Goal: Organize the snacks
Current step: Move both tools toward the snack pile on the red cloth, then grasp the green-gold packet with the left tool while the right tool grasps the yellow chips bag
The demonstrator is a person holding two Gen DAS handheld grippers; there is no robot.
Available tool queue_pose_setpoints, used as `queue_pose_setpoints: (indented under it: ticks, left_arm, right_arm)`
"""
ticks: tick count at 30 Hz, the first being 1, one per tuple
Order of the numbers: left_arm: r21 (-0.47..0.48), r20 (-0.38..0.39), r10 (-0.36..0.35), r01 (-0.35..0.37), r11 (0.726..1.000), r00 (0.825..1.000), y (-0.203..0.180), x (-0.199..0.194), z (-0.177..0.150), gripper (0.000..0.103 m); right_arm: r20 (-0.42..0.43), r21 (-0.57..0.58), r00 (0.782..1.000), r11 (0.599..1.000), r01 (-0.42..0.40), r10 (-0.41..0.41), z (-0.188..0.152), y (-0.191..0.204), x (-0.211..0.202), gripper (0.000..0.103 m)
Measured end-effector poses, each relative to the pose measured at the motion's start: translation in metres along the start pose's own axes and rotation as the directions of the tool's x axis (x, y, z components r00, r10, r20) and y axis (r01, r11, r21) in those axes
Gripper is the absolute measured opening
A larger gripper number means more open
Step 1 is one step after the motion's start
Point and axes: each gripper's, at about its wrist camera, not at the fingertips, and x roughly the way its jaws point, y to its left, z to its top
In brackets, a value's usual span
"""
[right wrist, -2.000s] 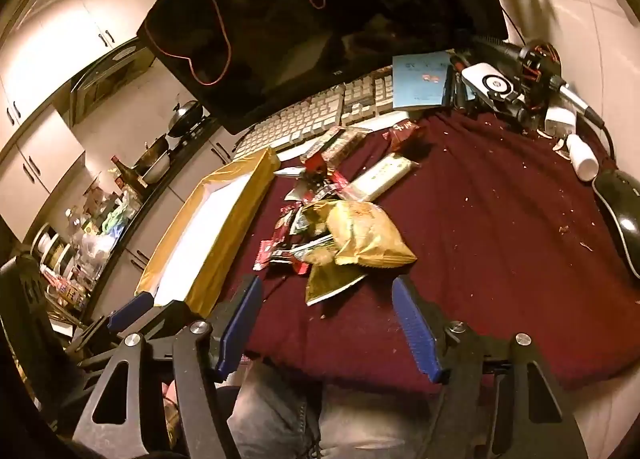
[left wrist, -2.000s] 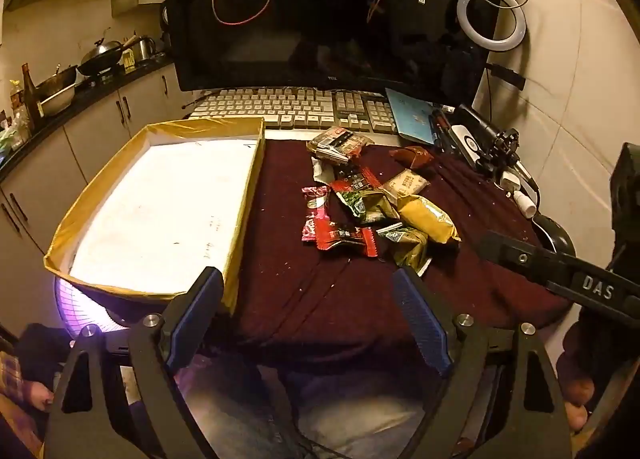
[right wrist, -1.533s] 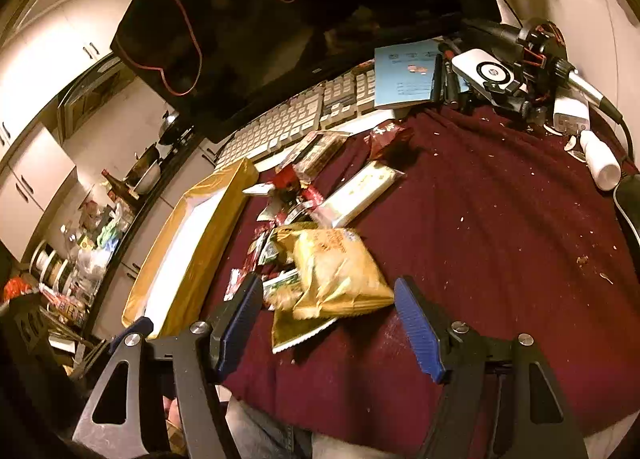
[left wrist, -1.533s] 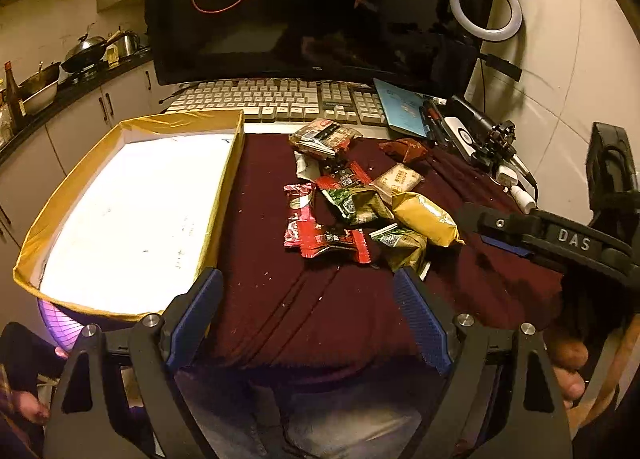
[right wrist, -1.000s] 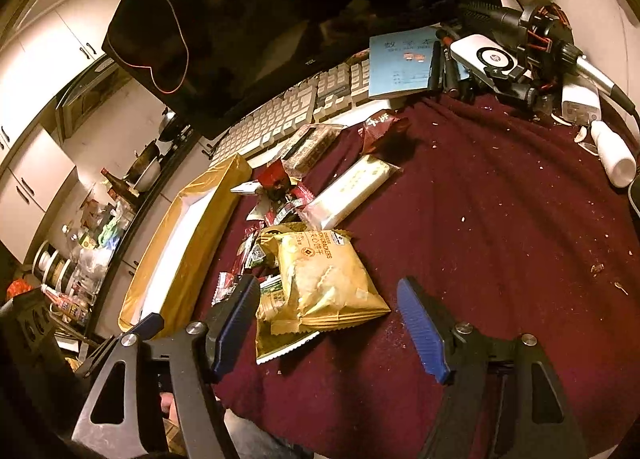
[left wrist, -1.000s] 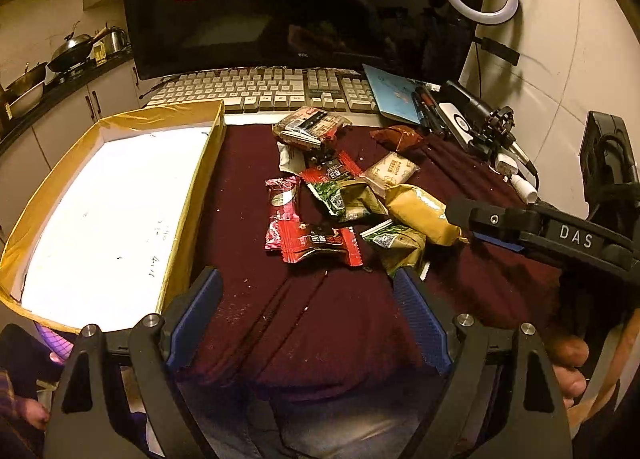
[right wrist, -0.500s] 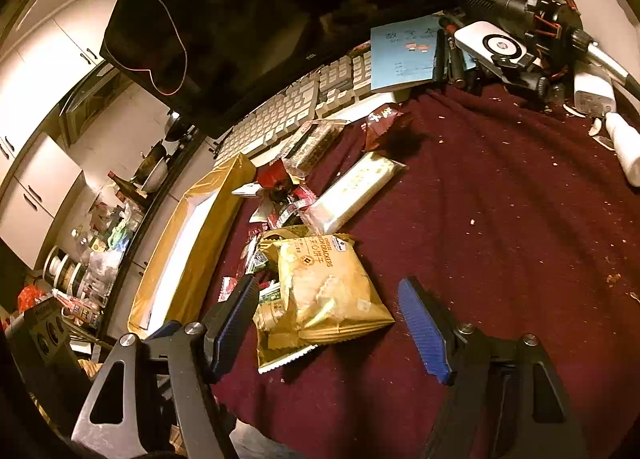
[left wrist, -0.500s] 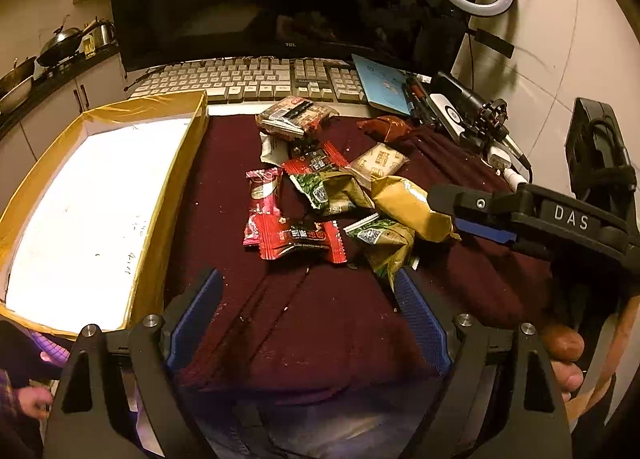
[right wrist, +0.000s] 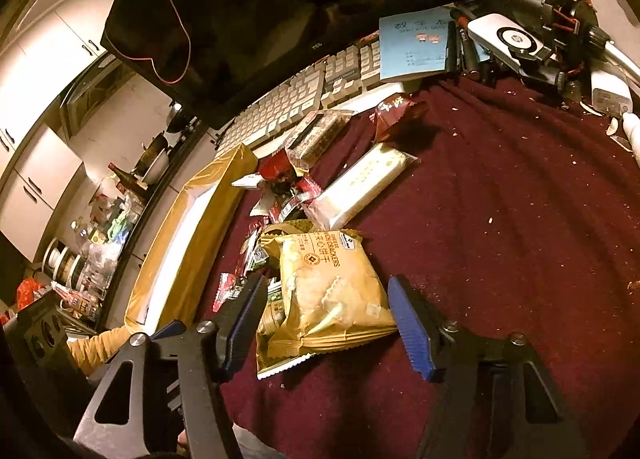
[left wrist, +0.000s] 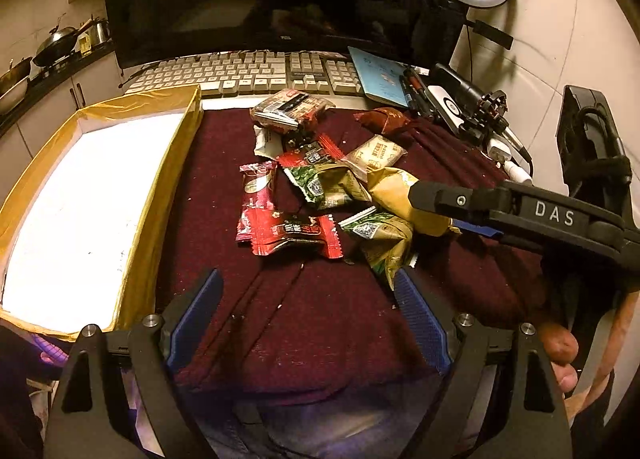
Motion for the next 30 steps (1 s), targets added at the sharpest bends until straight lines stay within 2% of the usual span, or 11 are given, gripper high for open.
queue_pose_setpoints:
  ticks: [2,5,10,14,15,16,17,19,23,27,30]
  left_arm:
    - [0.008,-0.003,-0.006,0.006,1.000,1.000,-0.003,0.001,0.001,0.088]
    - [0.015,-0.019,-0.040,0.040,0.999,0.999,-0.006,0.007,0.005,0.088]
    - [0.025,-0.048,-0.108,0.110,0.994,0.993,-0.020,0.023,0.018,0.086]
    - [0.064,-0.050,-0.116,0.119,0.991,0.992,-0.039,0.036,0.027,0.071]
    - [0.078,-0.052,-0.110,0.114,0.990,0.993,-0.042,0.039,0.026,0.058]
    - [0.100,-0.062,-0.084,0.090,0.991,0.995,-0.046,0.044,0.025,0.049]
    - [0.112,-0.058,-0.067,0.073,0.991,0.996,-0.048,0.046,0.024,0.049]
    - [0.088,-0.040,-0.079,0.082,0.993,0.996,-0.045,0.040,0.021,0.046]
    - [-0.030,-0.027,-0.189,0.188,0.982,0.982,-0.021,0.031,0.016,0.044]
    - [-0.080,0.053,-0.188,0.192,0.978,0.981,-0.002,0.008,0.016,0.044]
    - [-0.150,0.117,-0.199,0.215,0.965,0.973,0.025,-0.019,0.017,0.044]
  right_arm:
    - [-0.026,-0.002,1.000,1.000,0.007,-0.007,-0.002,-0.001,0.010,0.052]
    - [-0.014,-0.028,1.000,1.000,0.007,-0.007,0.001,0.002,0.013,0.043]
    - [0.075,-0.008,0.997,1.000,0.014,-0.014,0.013,-0.004,-0.002,0.040]
    - [0.097,0.022,0.995,0.999,0.028,-0.030,0.010,-0.011,-0.004,0.040]
    - [0.096,0.026,0.995,0.999,0.026,-0.028,0.007,-0.011,-0.003,0.040]
    - [0.091,0.027,0.995,0.999,0.030,-0.032,0.007,-0.010,-0.001,0.040]
    - [0.089,0.028,0.996,0.999,0.029,-0.032,0.006,-0.009,0.001,0.040]
    - [0.094,0.023,0.995,0.999,0.029,-0.031,0.005,-0.005,0.003,0.040]
    - [0.129,0.003,0.992,1.000,0.013,-0.013,-0.016,-0.005,-0.003,0.040]
    - [0.168,-0.038,0.986,0.999,-0.009,0.015,-0.028,-0.003,-0.010,0.040]
    - [0.177,-0.105,0.983,0.994,-0.028,0.046,-0.028,0.019,-0.008,0.040]
